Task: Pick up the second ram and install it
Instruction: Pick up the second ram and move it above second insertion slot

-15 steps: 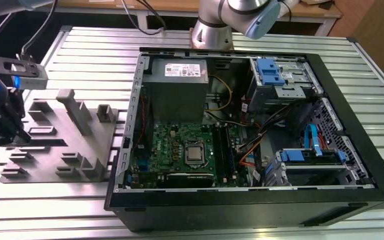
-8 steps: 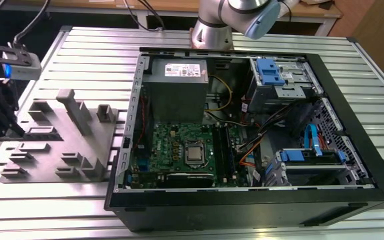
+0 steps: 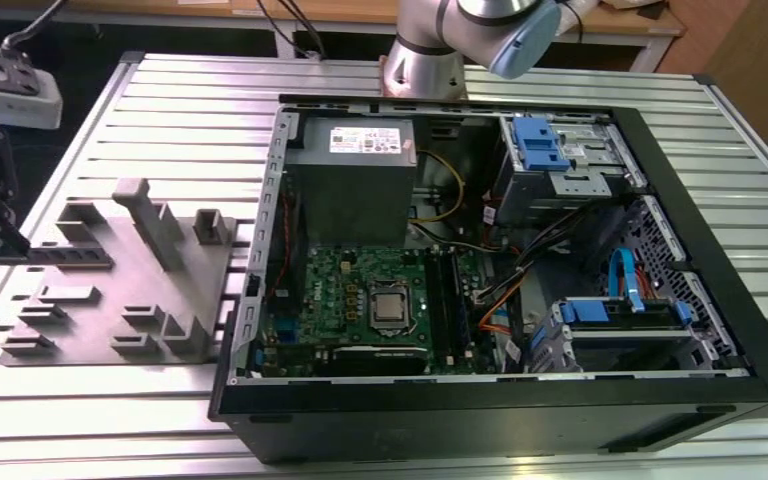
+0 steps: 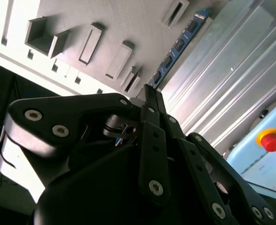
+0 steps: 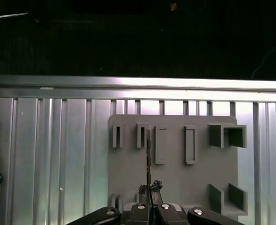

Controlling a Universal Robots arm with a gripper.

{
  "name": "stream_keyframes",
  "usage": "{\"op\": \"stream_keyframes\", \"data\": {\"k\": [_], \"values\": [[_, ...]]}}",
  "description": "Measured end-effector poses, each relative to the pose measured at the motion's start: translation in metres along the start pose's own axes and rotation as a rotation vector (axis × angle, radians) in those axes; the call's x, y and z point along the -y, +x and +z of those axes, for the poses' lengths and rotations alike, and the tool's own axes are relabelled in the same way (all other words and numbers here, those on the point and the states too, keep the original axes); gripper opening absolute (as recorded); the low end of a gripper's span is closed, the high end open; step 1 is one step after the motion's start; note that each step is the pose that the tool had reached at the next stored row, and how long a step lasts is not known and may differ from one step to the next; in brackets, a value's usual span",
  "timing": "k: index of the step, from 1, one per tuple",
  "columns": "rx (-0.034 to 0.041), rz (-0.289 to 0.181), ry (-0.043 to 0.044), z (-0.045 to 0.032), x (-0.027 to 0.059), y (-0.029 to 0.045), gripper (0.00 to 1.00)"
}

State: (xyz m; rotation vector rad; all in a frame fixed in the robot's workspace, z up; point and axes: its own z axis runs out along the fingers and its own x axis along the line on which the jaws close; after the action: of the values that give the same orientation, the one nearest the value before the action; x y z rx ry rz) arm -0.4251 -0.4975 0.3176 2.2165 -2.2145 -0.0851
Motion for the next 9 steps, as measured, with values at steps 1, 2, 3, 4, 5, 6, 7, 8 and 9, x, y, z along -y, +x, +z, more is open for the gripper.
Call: {"op": "stream_keyframes", "data": {"k": [1, 2, 3, 4, 5, 6, 7, 8, 9], "values": [[0.0, 0.0, 0.0, -0.0041, -0.0002, -0.0002, 0.08], [0.0, 0.0, 0.0, -0.0077, -0.0003, -0.0003, 0.08], [0.0, 0.0, 0.0, -0.0115, -0.0005, -0.0004, 0.08], [0.0002, 0.0, 0.0002, -0.0148, -0.0006, -0.0005, 0.08], [0.0, 0.0, 0.0001, -0.0186, -0.0008, -0.0006, 0.08], [0.0, 0.0, 0.0, -0.0222, -0.001, -0.0008, 0.08], [0.0, 0.0, 0.0001, -0.0261, -0.0012, -0.0009, 0.08], [0.0001, 0.0, 0.0001, -0.0302, -0.0013, -0.001, 0.08], [0.0001, 0.0, 0.0, -0.034, -0.0015, -0.0012, 0.08]]}}
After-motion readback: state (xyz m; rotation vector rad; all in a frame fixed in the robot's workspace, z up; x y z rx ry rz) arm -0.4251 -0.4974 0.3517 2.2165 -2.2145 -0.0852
